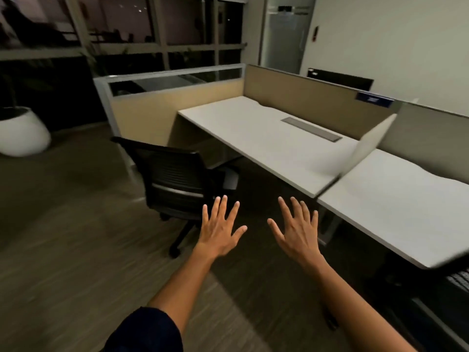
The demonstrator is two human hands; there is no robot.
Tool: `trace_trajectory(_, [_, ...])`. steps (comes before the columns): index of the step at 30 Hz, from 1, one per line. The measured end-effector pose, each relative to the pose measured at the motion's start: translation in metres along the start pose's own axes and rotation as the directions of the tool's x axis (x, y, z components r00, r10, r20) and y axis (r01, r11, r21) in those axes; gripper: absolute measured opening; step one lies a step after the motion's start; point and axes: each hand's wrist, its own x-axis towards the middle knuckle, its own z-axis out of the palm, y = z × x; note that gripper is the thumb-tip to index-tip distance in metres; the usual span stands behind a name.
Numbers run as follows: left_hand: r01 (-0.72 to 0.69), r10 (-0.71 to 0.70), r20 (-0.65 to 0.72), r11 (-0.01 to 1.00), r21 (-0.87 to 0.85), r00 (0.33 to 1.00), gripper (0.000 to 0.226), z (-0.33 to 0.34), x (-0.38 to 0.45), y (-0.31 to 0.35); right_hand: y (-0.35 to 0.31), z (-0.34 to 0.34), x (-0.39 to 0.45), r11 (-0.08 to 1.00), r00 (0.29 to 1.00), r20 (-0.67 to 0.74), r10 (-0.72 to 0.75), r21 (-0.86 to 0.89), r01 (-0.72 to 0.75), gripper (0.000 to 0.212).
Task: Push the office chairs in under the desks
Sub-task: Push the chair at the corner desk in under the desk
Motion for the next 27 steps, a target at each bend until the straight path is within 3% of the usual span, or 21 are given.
trace_trajectory(7, [0.11,-0.109,-0.048,0.994,0.017,0.993,0.076,-0.035,-0.004,-0.162,-0.148,0.043,0.059,0.995,0.995,0.02,-0.093,0.024,0.093,0.077])
trace_trajectory(14, [0.166,-0.165,-0.083,0.986,0.004,0.983,0.076,-0.049,0.022,-0.273,-0.244,0.077,0.138,0.988,0.989,0.001,-0.146,0.056,0.146,0.077])
trace_trajectory(27, [0.137,-0.129,-0.112,0.988,0.067,0.985,0.075,-0.094,0.203,-0.432,-0.358,0.148,0.336,0.991,0.994,-0.044,-0.096,0.089,0.099,0.082])
